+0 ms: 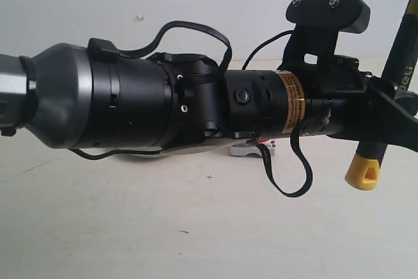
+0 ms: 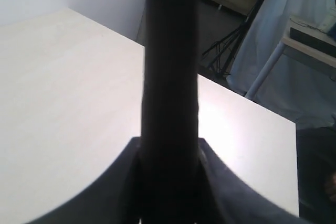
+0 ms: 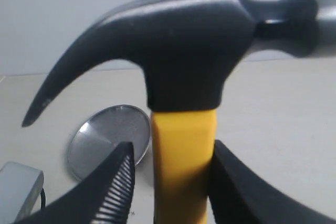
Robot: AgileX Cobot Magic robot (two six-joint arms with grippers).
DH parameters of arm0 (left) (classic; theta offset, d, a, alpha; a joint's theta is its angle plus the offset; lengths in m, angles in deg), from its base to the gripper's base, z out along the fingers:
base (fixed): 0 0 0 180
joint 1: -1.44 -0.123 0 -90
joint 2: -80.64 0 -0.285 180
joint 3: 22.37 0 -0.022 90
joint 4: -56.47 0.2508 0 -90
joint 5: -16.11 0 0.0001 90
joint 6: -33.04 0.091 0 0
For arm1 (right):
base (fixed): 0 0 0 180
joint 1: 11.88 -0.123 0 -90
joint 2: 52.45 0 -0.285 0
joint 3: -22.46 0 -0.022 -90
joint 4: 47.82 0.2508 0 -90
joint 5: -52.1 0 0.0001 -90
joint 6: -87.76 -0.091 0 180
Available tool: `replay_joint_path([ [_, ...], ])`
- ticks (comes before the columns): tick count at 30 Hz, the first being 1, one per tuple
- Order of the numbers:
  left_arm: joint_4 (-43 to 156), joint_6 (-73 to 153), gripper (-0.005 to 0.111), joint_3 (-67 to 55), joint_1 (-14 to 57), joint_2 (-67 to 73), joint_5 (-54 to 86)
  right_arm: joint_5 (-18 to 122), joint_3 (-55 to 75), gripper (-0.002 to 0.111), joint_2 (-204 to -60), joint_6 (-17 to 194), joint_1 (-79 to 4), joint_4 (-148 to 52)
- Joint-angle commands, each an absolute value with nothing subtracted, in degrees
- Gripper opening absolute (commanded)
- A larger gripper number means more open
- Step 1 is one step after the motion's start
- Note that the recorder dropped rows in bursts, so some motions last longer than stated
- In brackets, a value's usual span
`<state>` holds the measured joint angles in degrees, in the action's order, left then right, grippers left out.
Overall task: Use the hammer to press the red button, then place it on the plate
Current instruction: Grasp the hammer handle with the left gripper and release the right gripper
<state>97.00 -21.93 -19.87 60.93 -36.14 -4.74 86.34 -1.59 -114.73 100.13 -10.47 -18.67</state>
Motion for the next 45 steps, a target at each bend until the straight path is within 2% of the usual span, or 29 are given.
replay_joint_path([
  [1, 96.03, -22.95, 0.000, -20.41, 58.91, -34.02, -6.63, 89.39, -1.22, 0.052, -113.12, 99.92, -10.59, -17.80],
  [9, 96.13, -23.89, 0.000, -20.41, 56.01, -30.24, -2.32, 89.28, -1.22, 0.054, -103.67, 99.92, -10.59, -17.80],
  [18, 99.99, -24.18, 0.000, -20.31, 55.66, -24.28, 12.67, 88.86, -1.33, 0.054, -95.25, 100.14, -10.74, -19.73],
  [24, 103.80, -24.18, 0.000, -14.03, 55.66, -16.22, 21.15, 89.99, -2.94, 0.054, -88.81, 100.14, -16.80, -24.75],
  [26, 104.46, -24.06, 0.000, -10.80, 55.66, -13.37, 23.05, 90.57, -4.47, 0.048, -84.92, 99.79, -18.61, -26.45],
  [28, 105.52, -24.06, 0.000, -7.36, 55.66, -10.96, 23.99, 90.55, -6.50, 0.038, -80.79, 99.69, -19.47, -28.41],
  [34, 105.85, -24.06, 0.000, -0.58, 55.36, -7.45, 23.06, 84.50, -15.10, 0.002, -66.20, 97.53, -19.50, -27.73],
  [38, 106.13, -24.17, 0.000, 2.07, 55.15, -7.30, 19.29, 75.21, -22.49, 0.000, -60.24, 98.38, -19.50, -15.44],
  [45, 106.13, -24.17, 0.000, 3.13, 54.86, -7.30, 16.83, 62.36, -38.02, 0.000, -60.46, 108.09, -19.50, 2.25],
])
